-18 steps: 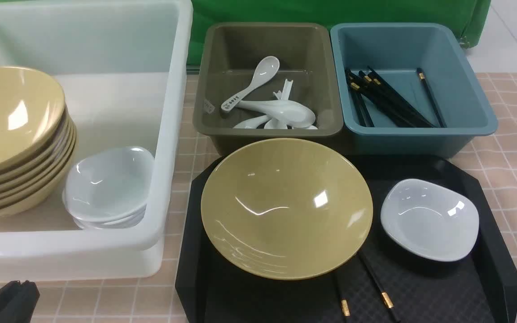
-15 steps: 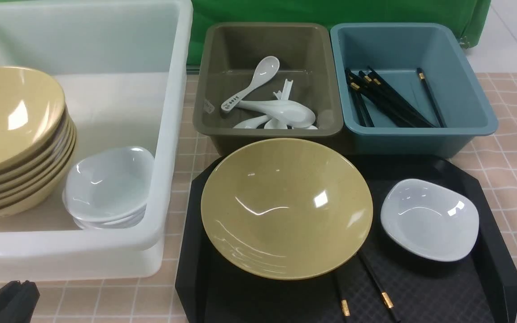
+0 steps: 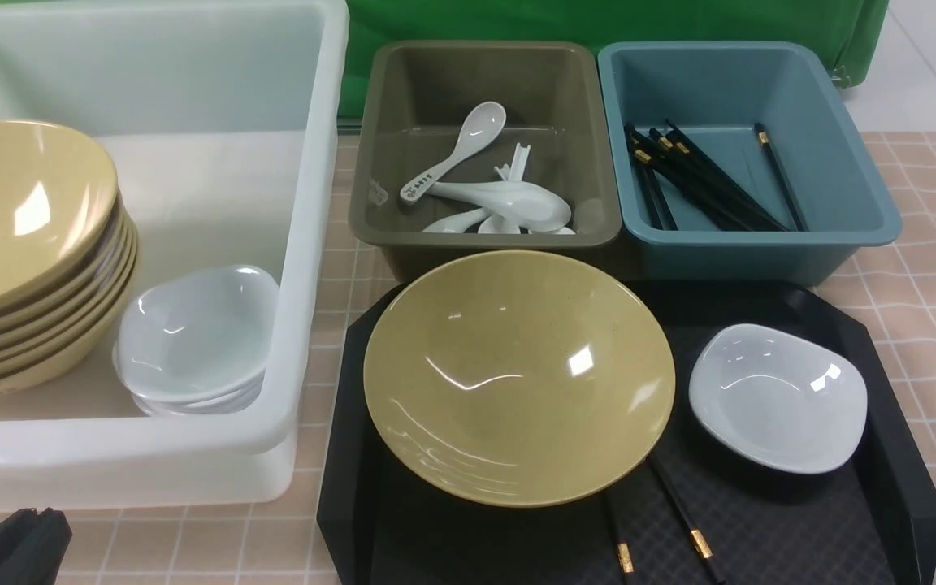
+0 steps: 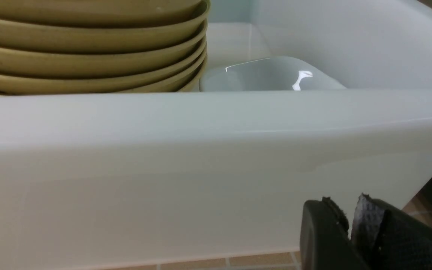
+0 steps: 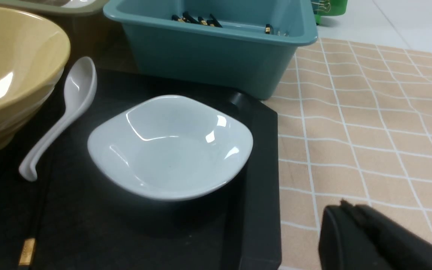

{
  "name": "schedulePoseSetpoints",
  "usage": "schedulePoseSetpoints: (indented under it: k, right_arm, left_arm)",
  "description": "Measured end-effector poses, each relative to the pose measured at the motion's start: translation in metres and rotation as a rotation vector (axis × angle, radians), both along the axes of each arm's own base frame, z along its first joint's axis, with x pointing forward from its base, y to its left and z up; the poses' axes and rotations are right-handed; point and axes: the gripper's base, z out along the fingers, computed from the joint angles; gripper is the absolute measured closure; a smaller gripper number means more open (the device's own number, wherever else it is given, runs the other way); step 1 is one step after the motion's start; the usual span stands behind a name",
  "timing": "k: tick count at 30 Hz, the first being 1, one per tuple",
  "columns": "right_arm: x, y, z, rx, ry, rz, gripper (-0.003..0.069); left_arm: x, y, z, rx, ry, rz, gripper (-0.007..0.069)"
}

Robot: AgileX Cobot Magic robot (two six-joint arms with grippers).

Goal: On brown table put chopsticks spoon bowls plates into blue grey white boxes.
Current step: 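Grasp the large bowl on the tray by its rim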

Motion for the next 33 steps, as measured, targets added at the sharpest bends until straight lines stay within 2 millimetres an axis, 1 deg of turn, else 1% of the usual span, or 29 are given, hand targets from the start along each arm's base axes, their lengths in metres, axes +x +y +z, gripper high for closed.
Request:
schedulePoseSetpoints:
  k: [27, 30, 32, 33]
  right_arm:
    - [0.000, 0.000, 0.001, -0.003, -0.006, 0.000, 0.0595]
    - [0.001, 0.000, 0.004, -0.005, -0.061, 0.002, 0.0590]
    - [0.003, 0.000, 0.012, -0.002, -0.154, 0.003, 0.0590]
    - [0.003, 0.000, 0.020, 0.002, -0.234, 0.005, 0.0589]
  left_arm:
    - [0.000, 0.000, 0.000, 0.009, -0.001, 0.001, 0.0529]
    - [0.001, 0.000, 0.002, 0.010, -0.028, 0.001, 0.0529]
    - [0.002, 0.000, 0.011, 0.017, -0.125, 0.001, 0.0529]
    - [0.002, 0.000, 0.016, 0.019, -0.179, 0.000, 0.0529]
